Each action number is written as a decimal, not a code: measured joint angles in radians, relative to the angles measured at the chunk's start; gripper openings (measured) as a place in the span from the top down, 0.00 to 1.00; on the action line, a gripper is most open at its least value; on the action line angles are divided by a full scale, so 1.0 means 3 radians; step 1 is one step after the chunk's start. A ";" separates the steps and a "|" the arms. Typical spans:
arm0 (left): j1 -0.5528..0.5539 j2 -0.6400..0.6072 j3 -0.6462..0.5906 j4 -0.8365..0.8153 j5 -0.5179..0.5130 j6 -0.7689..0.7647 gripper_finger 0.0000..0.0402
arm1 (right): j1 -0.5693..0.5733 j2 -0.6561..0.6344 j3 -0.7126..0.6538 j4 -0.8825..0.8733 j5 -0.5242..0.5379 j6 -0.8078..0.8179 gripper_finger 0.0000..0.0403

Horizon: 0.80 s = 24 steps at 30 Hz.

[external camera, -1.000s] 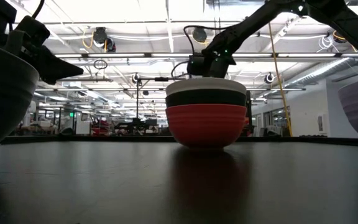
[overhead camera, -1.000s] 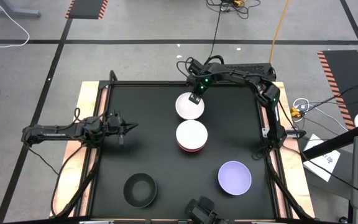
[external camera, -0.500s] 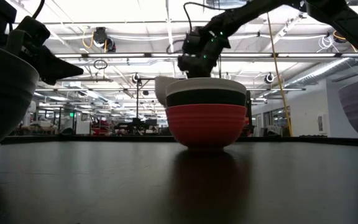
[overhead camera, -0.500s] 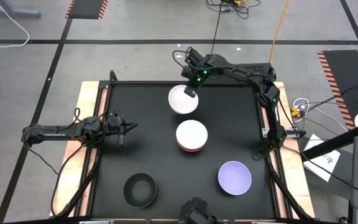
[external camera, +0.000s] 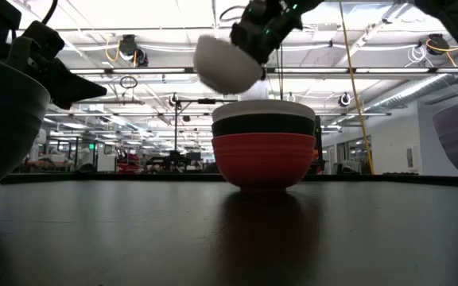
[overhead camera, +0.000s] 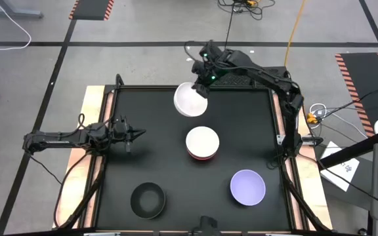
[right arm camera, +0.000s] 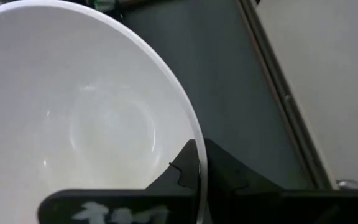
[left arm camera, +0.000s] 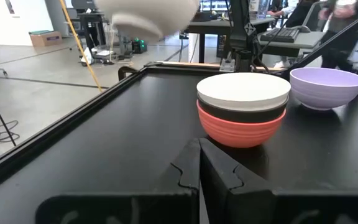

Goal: Nest bowls inside each other
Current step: Stack the white bowl on top of the white bowl

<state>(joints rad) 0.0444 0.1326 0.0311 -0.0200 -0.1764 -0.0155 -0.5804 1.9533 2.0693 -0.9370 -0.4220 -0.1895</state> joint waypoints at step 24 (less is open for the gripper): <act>0.0000 0.0001 0.0000 0.0001 -0.0029 -0.0041 0.99 | 0.0087 -0.1669 -0.0993 -0.0052 0.0370 0.0080 1.00</act>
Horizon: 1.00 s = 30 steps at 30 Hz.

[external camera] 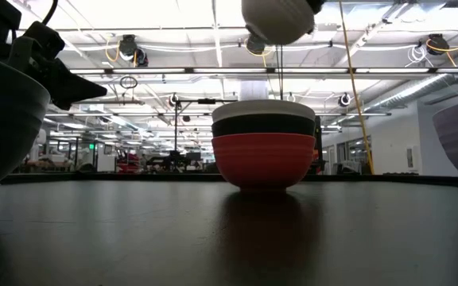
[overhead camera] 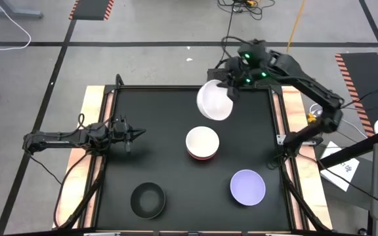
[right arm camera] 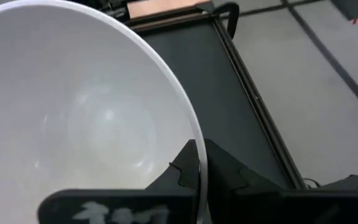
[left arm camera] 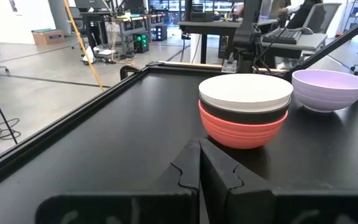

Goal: Nest bowls inside each other
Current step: Stack the white bowl on top of the white bowl

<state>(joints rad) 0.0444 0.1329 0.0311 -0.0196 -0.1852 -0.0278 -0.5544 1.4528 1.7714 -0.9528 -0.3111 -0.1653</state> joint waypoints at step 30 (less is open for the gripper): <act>-0.0001 -0.0001 0.0000 0.0047 -0.0203 -0.0174 0.99 | -0.0043 -0.2846 -0.3309 0.1269 0.0009 0.0791 1.00</act>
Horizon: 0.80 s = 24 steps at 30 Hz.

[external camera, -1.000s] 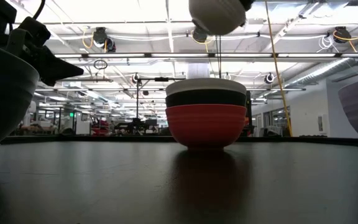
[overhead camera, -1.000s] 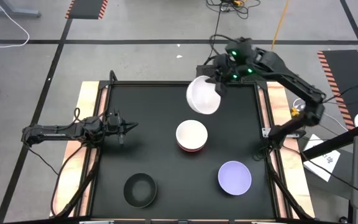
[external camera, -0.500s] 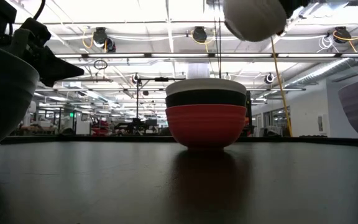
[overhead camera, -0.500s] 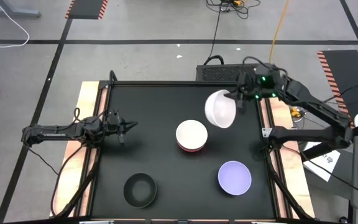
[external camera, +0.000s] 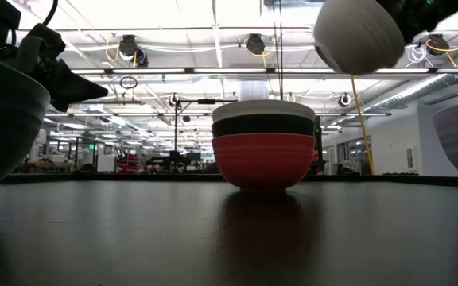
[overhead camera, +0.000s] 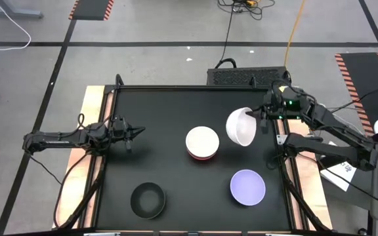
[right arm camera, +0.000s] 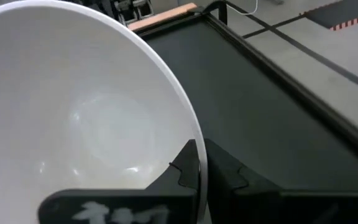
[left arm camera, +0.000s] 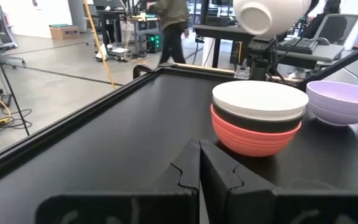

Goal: Nest bowls inside each other
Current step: Stack the white bowl on top of the white bowl

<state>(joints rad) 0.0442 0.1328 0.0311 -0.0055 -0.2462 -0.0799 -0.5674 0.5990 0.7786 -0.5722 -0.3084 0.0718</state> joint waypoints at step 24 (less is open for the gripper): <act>0.0000 0.0000 -0.0003 0.0029 -0.0093 -0.0055 0.99 | 0.0535 -0.0790 -0.1626 0.1371 -0.0037 0.0623 1.00</act>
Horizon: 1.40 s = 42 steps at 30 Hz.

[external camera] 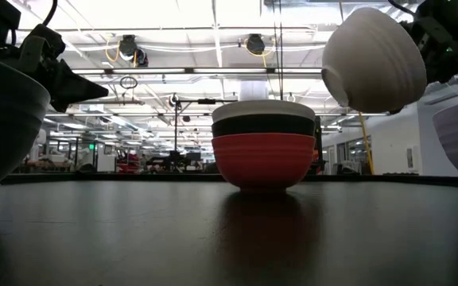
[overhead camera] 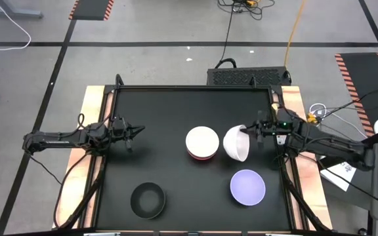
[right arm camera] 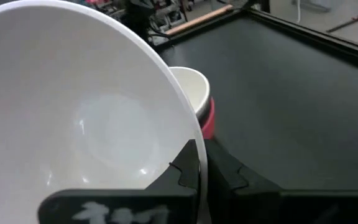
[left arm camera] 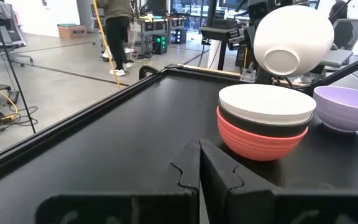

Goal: Nest bowls inside each other
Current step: Stack the white bowl on top of the white bowl

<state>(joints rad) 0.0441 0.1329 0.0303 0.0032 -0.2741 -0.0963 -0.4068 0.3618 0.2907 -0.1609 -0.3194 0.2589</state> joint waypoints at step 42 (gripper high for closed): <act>0.0001 -0.0001 0.0000 0.0001 -0.0051 0.0018 0.99 | 0.0305 0.2719 0.1753 0.0127 0.0005 -0.0694 1.00</act>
<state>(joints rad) 0.0444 0.1327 0.0303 0.0036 -0.2893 -0.0910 -0.3152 1.1775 0.8165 -0.1229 -0.3180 0.0508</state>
